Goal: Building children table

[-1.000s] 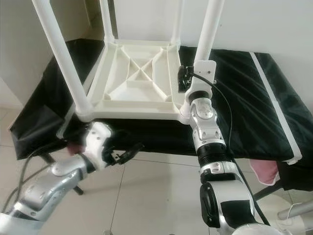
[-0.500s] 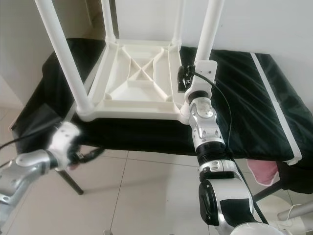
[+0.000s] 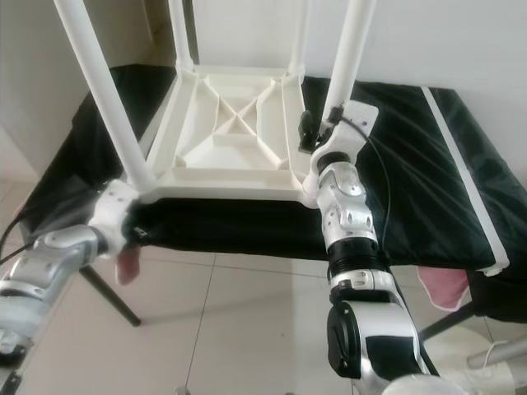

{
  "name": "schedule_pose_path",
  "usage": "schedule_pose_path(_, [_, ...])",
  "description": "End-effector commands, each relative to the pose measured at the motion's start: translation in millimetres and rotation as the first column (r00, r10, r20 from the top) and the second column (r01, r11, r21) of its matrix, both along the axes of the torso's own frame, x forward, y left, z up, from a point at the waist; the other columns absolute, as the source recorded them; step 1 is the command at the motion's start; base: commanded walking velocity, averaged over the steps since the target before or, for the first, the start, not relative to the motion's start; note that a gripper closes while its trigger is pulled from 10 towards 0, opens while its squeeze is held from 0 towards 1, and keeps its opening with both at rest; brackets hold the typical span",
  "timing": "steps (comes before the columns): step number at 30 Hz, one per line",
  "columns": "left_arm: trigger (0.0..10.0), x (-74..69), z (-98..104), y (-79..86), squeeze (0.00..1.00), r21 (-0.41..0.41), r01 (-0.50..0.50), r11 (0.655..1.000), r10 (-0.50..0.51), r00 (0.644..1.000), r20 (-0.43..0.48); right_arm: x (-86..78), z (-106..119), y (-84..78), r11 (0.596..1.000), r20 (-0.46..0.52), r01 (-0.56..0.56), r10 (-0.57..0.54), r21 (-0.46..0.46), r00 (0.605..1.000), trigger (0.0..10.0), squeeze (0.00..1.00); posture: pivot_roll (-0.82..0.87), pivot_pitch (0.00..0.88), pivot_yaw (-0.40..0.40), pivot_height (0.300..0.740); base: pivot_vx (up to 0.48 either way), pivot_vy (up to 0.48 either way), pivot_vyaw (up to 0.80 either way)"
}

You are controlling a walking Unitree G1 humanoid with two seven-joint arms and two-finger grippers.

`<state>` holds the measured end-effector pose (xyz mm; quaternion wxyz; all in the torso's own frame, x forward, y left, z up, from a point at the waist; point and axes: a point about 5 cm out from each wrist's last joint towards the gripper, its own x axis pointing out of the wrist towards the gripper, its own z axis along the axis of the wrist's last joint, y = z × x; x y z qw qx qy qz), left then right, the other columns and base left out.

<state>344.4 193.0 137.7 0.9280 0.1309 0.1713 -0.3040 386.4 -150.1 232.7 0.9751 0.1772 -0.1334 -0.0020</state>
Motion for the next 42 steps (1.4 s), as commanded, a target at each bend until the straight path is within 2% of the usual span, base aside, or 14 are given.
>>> schedule_pose_path(1, [10.0, 5.1, -3.0, 6.9, 0.00, 0.034, -0.067, 0.997, 0.068, 0.998, -0.019, -1.3, 0.5, -0.7, 0.997, -0.003, -0.009, 0.009, 0.072, 1.000, 10.0, 0.00, -0.02, 0.091, -0.018, 0.740, 0.000, 0.000, 0.00])
schedule_pose_path(6, [10.0, 13.1, 0.0, 9.2, 0.00, 0.044, -0.084, 0.996, 0.085, 0.996, -0.026, -4.9, 2.6, -4.4, 0.983, 0.007, -0.003, 0.002, 0.184, 1.000, 10.0, 0.00, -0.04, 0.095, -0.001, 0.740, 0.000, 0.000, 0.00])
schedule_pose_path(12, [10.0, 13.6, 2.0, 6.4, 0.00, 0.026, -0.026, 0.999, 0.028, 0.998, -0.061, -13.2, 0.7, -9.6, 0.926, 0.005, -0.005, 0.003, 0.377, 1.000, 10.0, 0.00, -0.06, 0.099, 0.016, 0.740, 0.000, 0.000, 0.00])
schedule_pose_path(19, [10.0, 13.3, 4.3, 0.1, 0.00, 0.001, 0.033, 0.999, -0.033, 0.997, -0.068, -16.4, -3.2, -9.2, 0.911, -0.010, -0.015, 0.020, 0.413, 1.000, 10.0, 0.00, -0.06, 0.102, 0.016, 0.740, 0.000, 0.000, 0.00])
schedule_pose_path(26, [10.0, -6.5, -7.2, -17.8, 0.00, -0.031, 0.185, 0.982, -0.187, 0.975, -0.121, -21.1, -14.6, -9.7, 0.823, -0.035, -0.040, 0.072, 0.567, 0.997, 10.0, 0.00, -0.05, 0.101, 0.017, 0.740, 0.000, 0.000, 0.00])
schedule_pose_path(30, [10.0, -14.1, -12.0, -22.2, 0.00, -0.043, 0.225, 0.973, -0.229, 0.964, -0.135, -22.4, -16.8, -11.3, 0.807, -0.036, -0.042, 0.078, 0.588, 0.996, 10.0, 0.00, -0.05, 0.100, 0.016, 0.740, 0.000, 0.000, 0.00])
schedule_pose_path(34, [10.0, -15.0, -19.0, -23.5, 0.00, -0.049, 0.201, 0.978, -0.206, 0.968, -0.146, -24.9, -21.3, -12.3, 0.757, -0.027, -0.064, 0.107, 0.650, 0.994, 10.0, 0.00, -0.05, 0.095, 0.013, 0.740, 0.000, 0.000, 0.00])
schedule_pose_path(35, [10.0, -10.7, -21.5, -21.3, 0.00, -0.042, 0.159, 0.986, -0.163, 0.976, -0.142, -26.6, -25.0, -13.5, 0.748, -0.033, -0.060, 0.109, 0.661, 0.993, 2.0, 0.00, -0.05, 0.093, 0.012, 0.740, 0.000, 0.000, 0.00])
schedule_pose_path(36, [10.0, -5.1, -22.0, -18.5, 0.00, -0.035, 0.110, 0.993, -0.114, 0.985, -0.129, -28.4, -27.9, -14.9, 0.740, -0.038, -0.055, 0.109, 0.671, 0.993, 3.0, 0.00, -0.05, 0.093, 0.012, 0.740, 0.000, 0.000, 0.00])
schedule_pose_path(37, [10.0, 4.7, -18.8, -13.3, 0.00, -0.027, 0.036, 0.999, -0.039, 0.994, -0.098, -30.6, -30.7, -17.6, 0.738, -0.042, -0.049, 0.105, 0.673, 0.994, 0.0, 0.00, -0.05, 0.090, 0.008, 0.740, 0.000, 0.000, 0.00])
schedule_pose_path(39, [10.0, 15.5, -12.7, -6.6, 0.00, -0.006, -0.047, 0.999, 0.046, 0.998, -0.048, -32.9, -33.2, -20.5, 0.735, -0.043, -0.046, 0.101, 0.676, 0.994, 0.0, 0.00, -0.05, 0.089, 0.007, 0.740, 0.000, 0.000, 0.00])
schedule_pose_path(40, [10.0, 22.1, -7.1, -1.8, 0.00, -0.002, -0.106, 0.994, 0.106, 0.994, -0.015, -34.7, -35.0, -22.7, 0.726, -0.047, -0.042, 0.102, 0.687, 0.994, 6.7, 0.00, -0.05, 0.089, 0.007, 0.740, 0.000, 0.000, 0.00])
schedule_pose_path(41, [10.0, 22.1, -7.1, -1.8, 0.00, -0.002, -0.106, 0.994, 0.106, 0.994, -0.015, -34.7, -35.0, -22.7, 0.726, -0.047, -0.042, 0.102, 0.687, 0.994, 6.7, 0.00, -0.05, 0.089, 0.007, 0.740, 0.000, 0.000, 0.00])
schedule_pose_path(42, [10.0, 35.5, 7.5, 9.3, 0.00, 0.010, -0.227, 0.974, 0.226, 0.972, 0.061, -37.9, -41.2, -30.1, 0.705, -0.060, -0.020, 0.088, 0.709, 0.994, 10.0, 0.00, -0.05, 0.083, 0.005, 0.740, 0.000, 0.000, 0.00])
